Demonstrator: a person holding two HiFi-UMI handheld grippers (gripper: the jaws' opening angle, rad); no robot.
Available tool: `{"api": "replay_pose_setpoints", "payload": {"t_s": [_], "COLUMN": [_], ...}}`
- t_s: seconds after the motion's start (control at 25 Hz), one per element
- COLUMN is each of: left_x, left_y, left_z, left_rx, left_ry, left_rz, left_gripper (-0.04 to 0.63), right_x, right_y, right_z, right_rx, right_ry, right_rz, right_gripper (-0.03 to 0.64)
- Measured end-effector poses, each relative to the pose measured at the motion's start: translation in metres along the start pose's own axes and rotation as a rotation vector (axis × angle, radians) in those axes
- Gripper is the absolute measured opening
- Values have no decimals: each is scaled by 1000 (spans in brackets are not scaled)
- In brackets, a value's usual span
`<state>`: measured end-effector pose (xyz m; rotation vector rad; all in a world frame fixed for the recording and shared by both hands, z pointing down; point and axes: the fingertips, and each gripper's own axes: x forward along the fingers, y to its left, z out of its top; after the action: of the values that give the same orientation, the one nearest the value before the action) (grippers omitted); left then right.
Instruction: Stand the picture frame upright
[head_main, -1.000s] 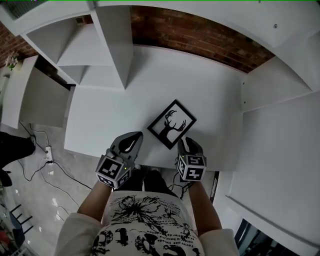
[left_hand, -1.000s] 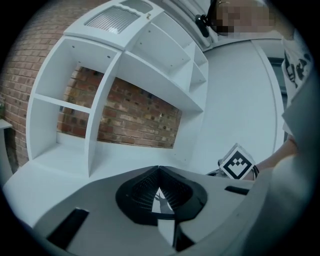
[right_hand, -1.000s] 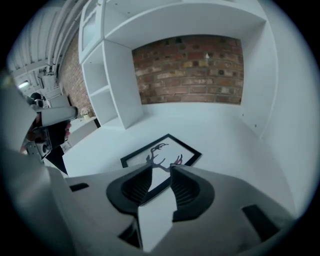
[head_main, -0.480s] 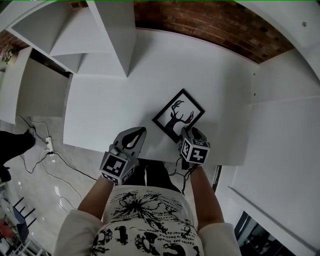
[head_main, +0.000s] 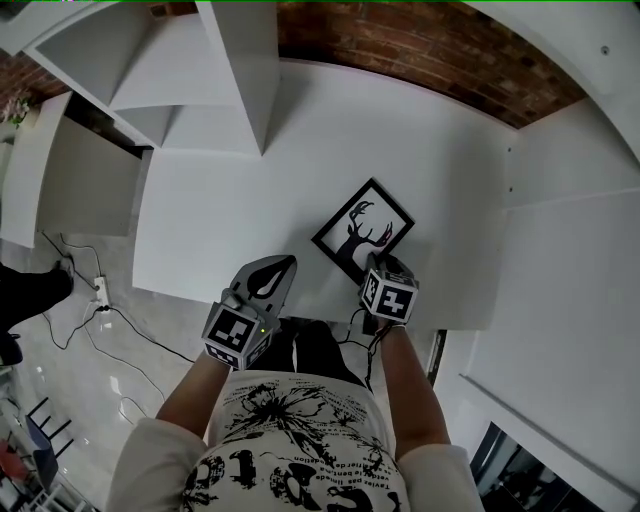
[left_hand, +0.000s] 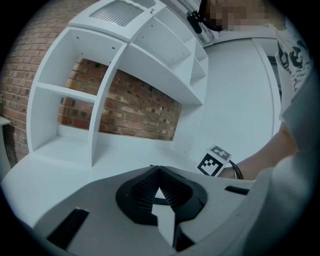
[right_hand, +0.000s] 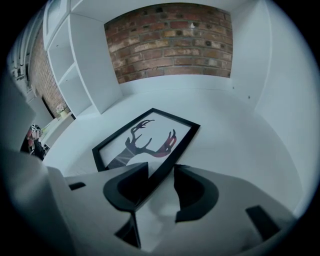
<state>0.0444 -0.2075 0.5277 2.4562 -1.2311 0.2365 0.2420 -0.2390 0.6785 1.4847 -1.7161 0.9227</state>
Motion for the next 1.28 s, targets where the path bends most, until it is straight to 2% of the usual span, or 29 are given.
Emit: {"api": "replay_pose_setpoints", "payload": {"t_s": [0.2,0.48,0.68,0.84,1.16,1.28], "left_x": [-10,-24,-37,-51,-64,-72], "left_y": [0,2,2,6,-4,-7], "left_z": [-8,-26,-30,-33,-53,-52], "left_rx": [-7,-36,-23,-25,-26,-26], "left_ry": [15,62,62,58,82,78], "left_rz": [10,17,23,28,-17,4], "left_gripper": [11,11,11,11,11,11], "right_x": [-2,-11,-19,-26,-35,-37], "right_y": [1,3,7,15,17,20], "right_z": [-3,-16,-30,-43,-66,-74], "right_rx": [22,0,-27,-48,-88,-106], "right_ry": [-6,-3,-6,16,66,102], "right_rz": [-7,-1,-5,5,15,31], "right_gripper": [160,150,144,143,133,129]}}
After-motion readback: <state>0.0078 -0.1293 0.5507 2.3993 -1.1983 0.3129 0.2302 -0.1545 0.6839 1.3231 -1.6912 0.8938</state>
